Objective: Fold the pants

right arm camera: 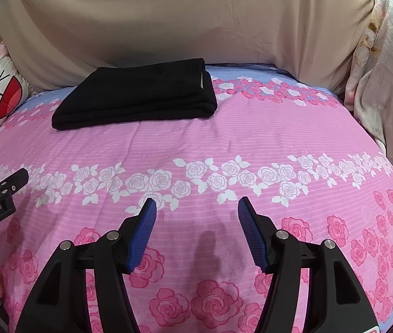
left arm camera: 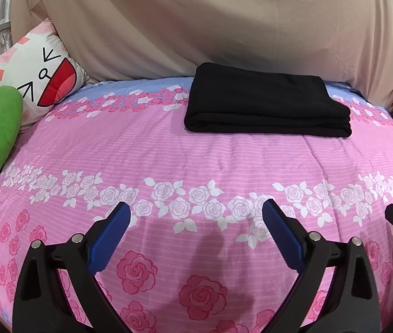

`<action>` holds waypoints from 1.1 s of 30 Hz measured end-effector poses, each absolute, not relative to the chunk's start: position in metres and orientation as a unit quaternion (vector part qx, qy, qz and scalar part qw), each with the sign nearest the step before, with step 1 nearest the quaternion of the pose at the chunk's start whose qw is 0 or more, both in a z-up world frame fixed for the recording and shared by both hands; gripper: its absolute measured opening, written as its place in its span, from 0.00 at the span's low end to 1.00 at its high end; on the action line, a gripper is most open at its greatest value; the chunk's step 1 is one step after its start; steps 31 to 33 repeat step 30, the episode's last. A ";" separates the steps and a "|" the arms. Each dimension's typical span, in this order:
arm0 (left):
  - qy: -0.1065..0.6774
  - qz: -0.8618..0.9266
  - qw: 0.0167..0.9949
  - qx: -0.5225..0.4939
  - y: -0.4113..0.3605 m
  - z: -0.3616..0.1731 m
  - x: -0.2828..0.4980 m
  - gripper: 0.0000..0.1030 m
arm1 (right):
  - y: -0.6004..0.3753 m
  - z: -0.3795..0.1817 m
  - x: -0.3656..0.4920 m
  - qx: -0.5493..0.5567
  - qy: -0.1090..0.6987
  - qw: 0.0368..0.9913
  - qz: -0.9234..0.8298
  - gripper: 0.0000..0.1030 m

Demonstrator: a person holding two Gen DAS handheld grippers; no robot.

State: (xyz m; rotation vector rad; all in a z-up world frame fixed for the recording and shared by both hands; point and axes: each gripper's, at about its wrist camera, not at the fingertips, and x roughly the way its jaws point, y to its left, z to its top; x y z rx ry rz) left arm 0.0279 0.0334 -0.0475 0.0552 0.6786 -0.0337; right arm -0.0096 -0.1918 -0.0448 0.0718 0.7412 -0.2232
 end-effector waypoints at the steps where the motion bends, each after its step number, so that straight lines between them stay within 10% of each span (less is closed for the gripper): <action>1: 0.330 -0.018 0.944 0.026 0.033 -0.047 0.027 0.91 | -0.192 -0.045 -0.009 0.035 0.362 0.925 -0.109 0.58; 33: 0.331 -0.019 0.943 0.037 0.029 -0.048 0.027 0.82 | -0.192 -0.048 -0.008 0.032 0.368 0.922 -0.112 0.58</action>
